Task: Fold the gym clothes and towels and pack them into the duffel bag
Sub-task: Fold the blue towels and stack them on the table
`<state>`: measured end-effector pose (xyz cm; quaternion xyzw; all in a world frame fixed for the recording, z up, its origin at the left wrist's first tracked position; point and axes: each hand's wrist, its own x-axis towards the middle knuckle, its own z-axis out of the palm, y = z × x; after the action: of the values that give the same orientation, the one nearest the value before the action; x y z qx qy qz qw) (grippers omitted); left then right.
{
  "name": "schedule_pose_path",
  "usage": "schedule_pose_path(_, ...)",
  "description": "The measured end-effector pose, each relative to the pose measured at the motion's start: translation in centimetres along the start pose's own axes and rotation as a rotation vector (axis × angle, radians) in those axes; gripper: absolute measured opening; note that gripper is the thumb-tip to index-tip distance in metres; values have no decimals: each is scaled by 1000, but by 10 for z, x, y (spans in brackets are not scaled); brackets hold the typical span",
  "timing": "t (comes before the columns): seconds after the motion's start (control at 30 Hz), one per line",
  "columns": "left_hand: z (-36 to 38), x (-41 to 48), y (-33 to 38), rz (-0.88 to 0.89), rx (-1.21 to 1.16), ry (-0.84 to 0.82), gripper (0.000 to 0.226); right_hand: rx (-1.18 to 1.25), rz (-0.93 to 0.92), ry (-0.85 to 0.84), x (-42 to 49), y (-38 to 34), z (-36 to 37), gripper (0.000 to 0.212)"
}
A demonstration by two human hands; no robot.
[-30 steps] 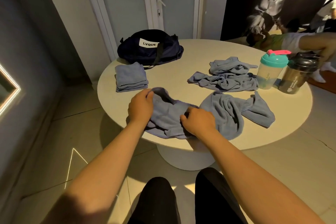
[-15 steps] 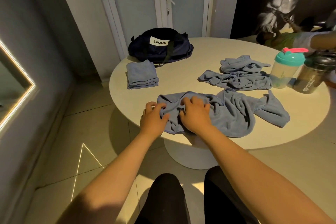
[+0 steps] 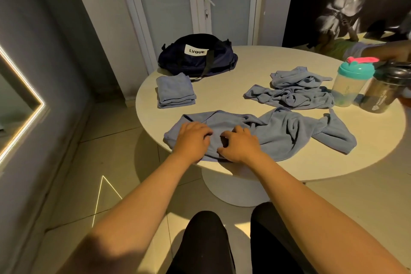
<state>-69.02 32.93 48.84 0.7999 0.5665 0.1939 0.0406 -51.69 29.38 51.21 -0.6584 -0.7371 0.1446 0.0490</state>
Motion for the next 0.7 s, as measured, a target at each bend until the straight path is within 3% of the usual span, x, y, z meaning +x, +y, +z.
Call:
schedule_pose_path(0.1, 4, 7, 6, -100, -4, -201, 45, 58, 15, -236, -3, 9, -31, 76)
schedule_pose_path(0.17, -1, 15, 3, -185, -42, -294, 56, 57, 53, -304, -2, 14, -43, 74)
schedule_pose_path(0.3, -13, 31, -2, -282, -88, -367, 66, 54, 48, 27, 16, 11, -31, 53)
schedule_pose_path(0.37, -13, 35, -4, -328, -161, -360, 68, 48, -4, 31, 28, 10, -16, 47)
schedule_pose_path(0.43, -12, 40, -10, -371, -174, -339, 66, 38, -30, -56, 39, 14, -6, 59)
schedule_pose_path(0.57, -11, 47, -29, -432, -30, -403, 76, -37, 61, -275, 60, 32, -15, 117)
schedule_pose_path(0.63, -9, 49, -35, -455, -59, -366, 88, -28, 92, -314, 67, 37, -21, 125)
schedule_pose_path(0.7, -5, 52, -31, -408, -17, -301, 90, 71, 94, -179, 71, 36, -12, 117)
